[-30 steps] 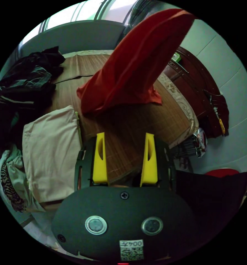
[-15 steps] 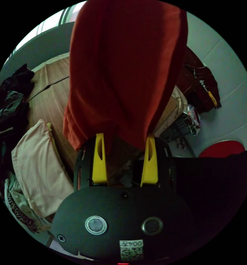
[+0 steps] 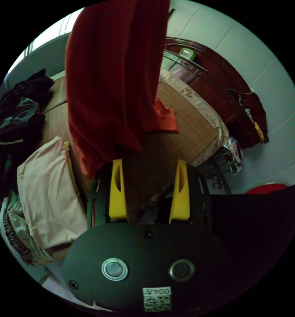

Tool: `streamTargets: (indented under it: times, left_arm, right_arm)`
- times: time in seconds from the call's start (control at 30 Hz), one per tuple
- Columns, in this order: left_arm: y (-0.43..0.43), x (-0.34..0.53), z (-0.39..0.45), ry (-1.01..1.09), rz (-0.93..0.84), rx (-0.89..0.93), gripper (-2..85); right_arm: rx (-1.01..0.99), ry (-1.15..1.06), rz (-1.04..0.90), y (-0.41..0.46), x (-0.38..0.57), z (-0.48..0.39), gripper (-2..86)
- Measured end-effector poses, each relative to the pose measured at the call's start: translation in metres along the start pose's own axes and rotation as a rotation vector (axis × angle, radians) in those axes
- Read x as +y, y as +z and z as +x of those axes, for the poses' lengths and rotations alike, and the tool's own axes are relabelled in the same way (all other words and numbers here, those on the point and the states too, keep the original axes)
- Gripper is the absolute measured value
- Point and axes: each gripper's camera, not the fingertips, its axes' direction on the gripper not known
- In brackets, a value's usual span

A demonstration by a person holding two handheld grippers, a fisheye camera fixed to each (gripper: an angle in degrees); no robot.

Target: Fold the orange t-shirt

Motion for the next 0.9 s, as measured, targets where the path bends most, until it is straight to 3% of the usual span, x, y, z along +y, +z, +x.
streamTargets:
  times: [0.7,0.9]
  left_arm:
    - [-0.041,-0.11,-0.066,-0.363,0.087,-0.152,17.5]
    - [-0.049,-0.139,-0.081,-0.399,0.047,-0.158,6.7]
  right_arm:
    - [-0.029,-0.085,-0.173,-0.034,-0.006,-0.04,-0.6]
    - [-0.039,-0.115,-0.161,-0.068,-0.01,-0.048,-0.6]
